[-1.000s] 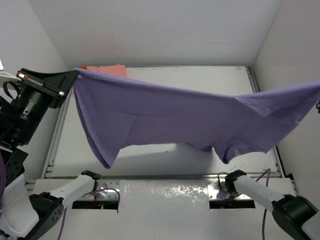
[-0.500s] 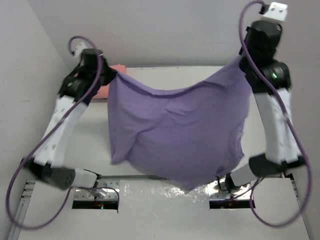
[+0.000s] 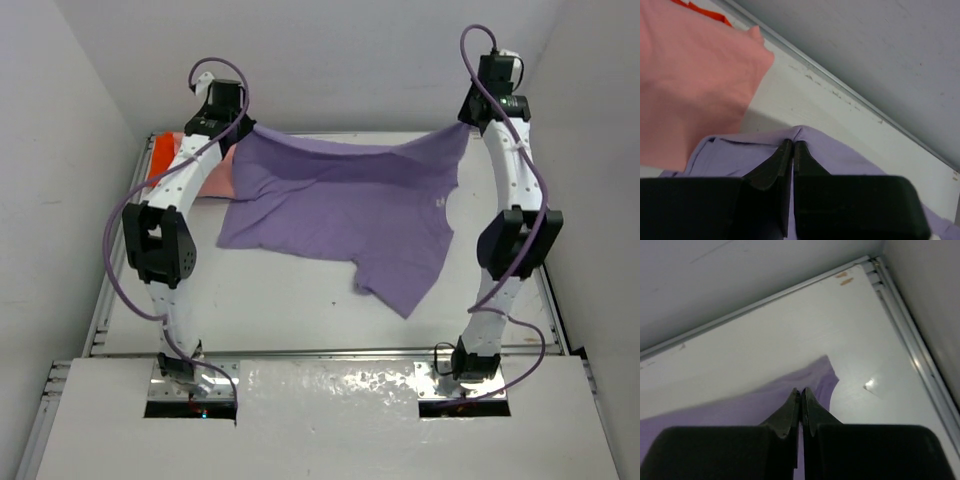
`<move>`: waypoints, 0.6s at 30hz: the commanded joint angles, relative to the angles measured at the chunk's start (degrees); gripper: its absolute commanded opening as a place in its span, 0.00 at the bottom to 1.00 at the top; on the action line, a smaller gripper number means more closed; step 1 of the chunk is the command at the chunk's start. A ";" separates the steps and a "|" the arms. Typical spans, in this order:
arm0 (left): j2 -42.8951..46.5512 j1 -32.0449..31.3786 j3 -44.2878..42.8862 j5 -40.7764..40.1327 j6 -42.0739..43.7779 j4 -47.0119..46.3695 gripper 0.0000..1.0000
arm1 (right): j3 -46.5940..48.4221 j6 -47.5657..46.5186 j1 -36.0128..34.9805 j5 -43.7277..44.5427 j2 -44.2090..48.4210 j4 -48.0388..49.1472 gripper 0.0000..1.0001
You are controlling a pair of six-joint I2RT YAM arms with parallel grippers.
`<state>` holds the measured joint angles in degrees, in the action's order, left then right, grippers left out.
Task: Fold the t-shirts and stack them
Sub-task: Grap the side of the flattened tshirt furthest away from the robot with both arms, then fold the flattened tshirt in 1/3 of the way
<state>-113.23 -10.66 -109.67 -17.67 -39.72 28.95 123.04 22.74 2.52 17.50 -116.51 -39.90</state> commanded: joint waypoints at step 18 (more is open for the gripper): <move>-10.87 8.98 -3.63 12.31 9.04 -18.84 0.00 | -20.51 5.64 2.83 -14.33 1.19 20.56 0.00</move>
<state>-126.65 -2.42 -114.72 -6.70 -34.22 14.28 108.55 26.81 4.56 4.01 -121.78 -24.25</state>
